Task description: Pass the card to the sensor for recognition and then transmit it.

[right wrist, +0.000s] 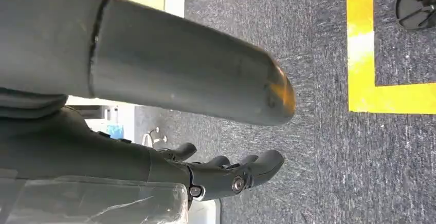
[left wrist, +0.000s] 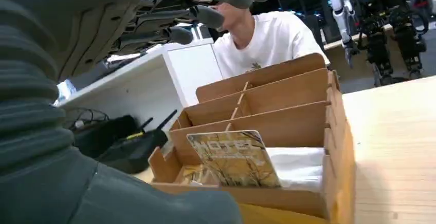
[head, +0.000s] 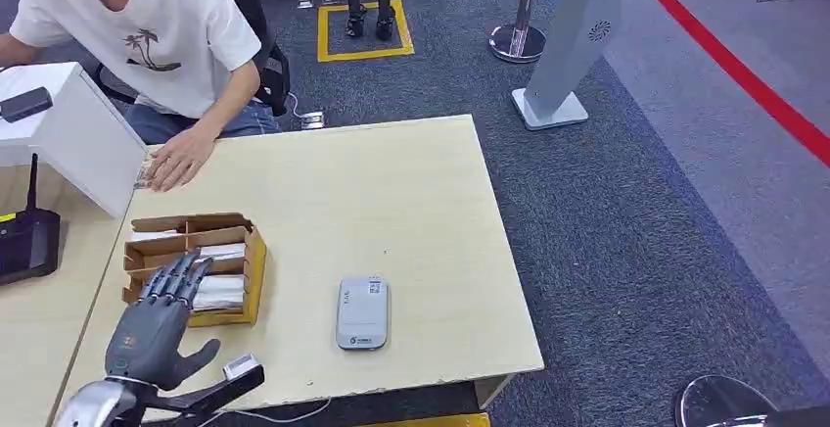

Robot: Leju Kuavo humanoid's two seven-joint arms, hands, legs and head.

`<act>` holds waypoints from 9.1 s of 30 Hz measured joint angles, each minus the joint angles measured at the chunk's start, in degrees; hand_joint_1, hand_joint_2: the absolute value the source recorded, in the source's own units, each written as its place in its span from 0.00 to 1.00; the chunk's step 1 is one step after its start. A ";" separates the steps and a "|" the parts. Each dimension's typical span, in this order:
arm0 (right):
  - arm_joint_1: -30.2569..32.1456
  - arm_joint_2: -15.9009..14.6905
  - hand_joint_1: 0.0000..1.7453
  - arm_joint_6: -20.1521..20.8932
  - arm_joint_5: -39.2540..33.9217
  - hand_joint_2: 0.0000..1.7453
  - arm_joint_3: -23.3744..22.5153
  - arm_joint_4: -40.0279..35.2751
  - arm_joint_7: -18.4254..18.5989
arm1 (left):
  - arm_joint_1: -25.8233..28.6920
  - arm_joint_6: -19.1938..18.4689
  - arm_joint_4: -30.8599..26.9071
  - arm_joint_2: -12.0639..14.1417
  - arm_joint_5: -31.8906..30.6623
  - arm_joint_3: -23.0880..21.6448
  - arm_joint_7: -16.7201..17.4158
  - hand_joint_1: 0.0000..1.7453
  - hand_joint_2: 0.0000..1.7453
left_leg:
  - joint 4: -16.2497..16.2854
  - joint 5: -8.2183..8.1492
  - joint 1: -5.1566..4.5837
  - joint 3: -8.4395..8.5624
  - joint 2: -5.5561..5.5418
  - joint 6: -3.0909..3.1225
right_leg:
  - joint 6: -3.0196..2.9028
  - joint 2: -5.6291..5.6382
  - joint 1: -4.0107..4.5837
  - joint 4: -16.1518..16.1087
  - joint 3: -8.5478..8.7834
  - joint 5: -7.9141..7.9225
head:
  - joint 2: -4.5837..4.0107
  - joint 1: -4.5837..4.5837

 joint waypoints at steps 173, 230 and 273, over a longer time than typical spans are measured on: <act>0.12 0.68 0.00 -0.02 -0.44 1.00 0.11 0.22 -0.35 | -2.11 6.64 -6.23 -0.76 0.52 -3.08 -5.35 0.00 1.00 | 0.00 -0.01 -0.04 -0.01 -0.02 0.01 | 0.00 -0.01 -0.02 -0.02 -0.02 0.00 | 0.00 0.00; 0.13 0.68 0.00 0.00 0.59 1.00 0.11 0.52 -0.20 | -2.11 6.97 -6.23 -0.76 0.35 -2.88 -4.72 0.00 1.00 | 0.00 -0.01 -0.04 -0.01 -0.02 0.01 | 0.01 -0.01 -0.02 -0.02 -0.01 0.00 | 0.00 0.00; 0.14 0.70 0.00 0.04 -1.00 1.00 0.11 0.59 -0.31 | 9.13 3.93 -6.23 1.51 8.86 4.13 -0.94 0.00 1.00 | 0.00 -0.03 -0.02 -0.03 -0.02 0.00 | 0.00 -0.02 -0.02 -0.02 -0.01 -0.02 | 0.00 0.00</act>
